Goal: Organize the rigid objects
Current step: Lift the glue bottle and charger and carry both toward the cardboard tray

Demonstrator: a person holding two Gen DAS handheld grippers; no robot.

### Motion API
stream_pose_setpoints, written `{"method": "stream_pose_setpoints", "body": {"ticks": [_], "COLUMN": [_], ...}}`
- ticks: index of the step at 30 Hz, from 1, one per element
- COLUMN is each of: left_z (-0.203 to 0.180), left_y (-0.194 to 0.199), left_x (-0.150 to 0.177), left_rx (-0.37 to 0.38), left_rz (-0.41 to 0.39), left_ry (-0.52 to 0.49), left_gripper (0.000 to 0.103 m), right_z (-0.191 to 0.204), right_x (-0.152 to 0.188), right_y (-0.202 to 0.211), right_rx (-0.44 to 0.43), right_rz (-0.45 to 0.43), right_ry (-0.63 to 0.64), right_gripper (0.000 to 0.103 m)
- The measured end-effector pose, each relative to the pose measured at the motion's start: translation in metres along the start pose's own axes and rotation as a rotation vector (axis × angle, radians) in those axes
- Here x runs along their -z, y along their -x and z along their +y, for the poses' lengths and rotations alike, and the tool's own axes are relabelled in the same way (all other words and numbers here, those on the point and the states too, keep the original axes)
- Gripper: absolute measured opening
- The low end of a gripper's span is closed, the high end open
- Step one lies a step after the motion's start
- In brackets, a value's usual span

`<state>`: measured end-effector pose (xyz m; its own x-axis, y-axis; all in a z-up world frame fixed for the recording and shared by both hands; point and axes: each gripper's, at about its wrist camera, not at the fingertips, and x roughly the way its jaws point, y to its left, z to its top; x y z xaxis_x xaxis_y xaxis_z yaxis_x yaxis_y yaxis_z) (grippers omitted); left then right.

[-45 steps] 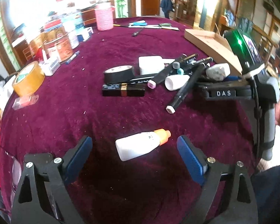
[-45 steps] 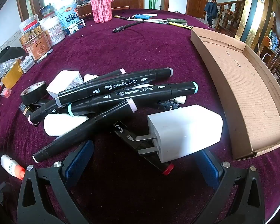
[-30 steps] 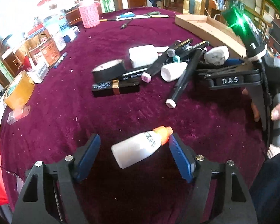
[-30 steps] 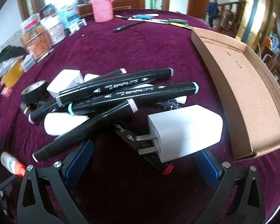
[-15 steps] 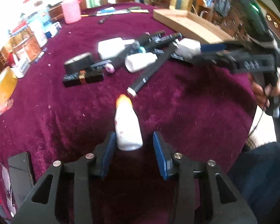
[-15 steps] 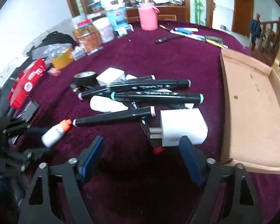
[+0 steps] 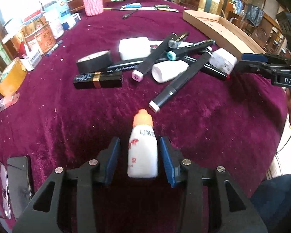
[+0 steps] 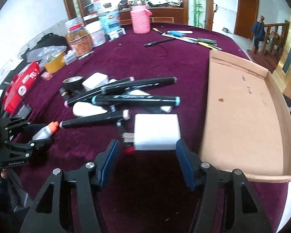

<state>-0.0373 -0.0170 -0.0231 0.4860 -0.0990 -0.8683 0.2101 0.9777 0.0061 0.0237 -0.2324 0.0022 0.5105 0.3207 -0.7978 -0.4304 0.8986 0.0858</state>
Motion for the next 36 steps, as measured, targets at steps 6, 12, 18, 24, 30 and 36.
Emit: {"method": "stream_pose_setpoints", "body": {"ticks": [6, 12, 18, 24, 30, 36], "left_z": [-0.001, 0.000, 0.006, -0.005, -0.011, -0.002], "left_y": [-0.002, -0.001, -0.002, 0.001, 0.000, 0.003], "left_x": [-0.001, 0.004, 0.005, 0.005, 0.000, 0.001], "left_rx": [-0.030, -0.058, -0.059, -0.041, -0.046, -0.028], "left_rz": [-0.026, -0.051, -0.062, -0.073, -0.077, -0.099], "left_ry": [0.019, 0.036, 0.043, 0.007, 0.000, 0.059], "left_gripper": [0.043, 0.057, 0.066, 0.036, 0.025, 0.025], "right_z": [-0.008, -0.009, -0.001, 0.001, 0.000, -0.001], "right_x": [-0.017, -0.032, -0.039, -0.044, -0.042, -0.035], "right_y": [-0.013, -0.032, -0.037, -0.046, -0.052, -0.040], "right_rx": [-0.031, -0.044, 0.001, 0.063, 0.039, 0.005], "right_rz": [0.028, 0.124, 0.193, 0.241, 0.248, 0.196], "right_ry": [-0.020, -0.020, 0.037, 0.095, 0.077, 0.035], "right_gripper": [0.055, 0.056, 0.056, 0.059, 0.052, 0.052]}}
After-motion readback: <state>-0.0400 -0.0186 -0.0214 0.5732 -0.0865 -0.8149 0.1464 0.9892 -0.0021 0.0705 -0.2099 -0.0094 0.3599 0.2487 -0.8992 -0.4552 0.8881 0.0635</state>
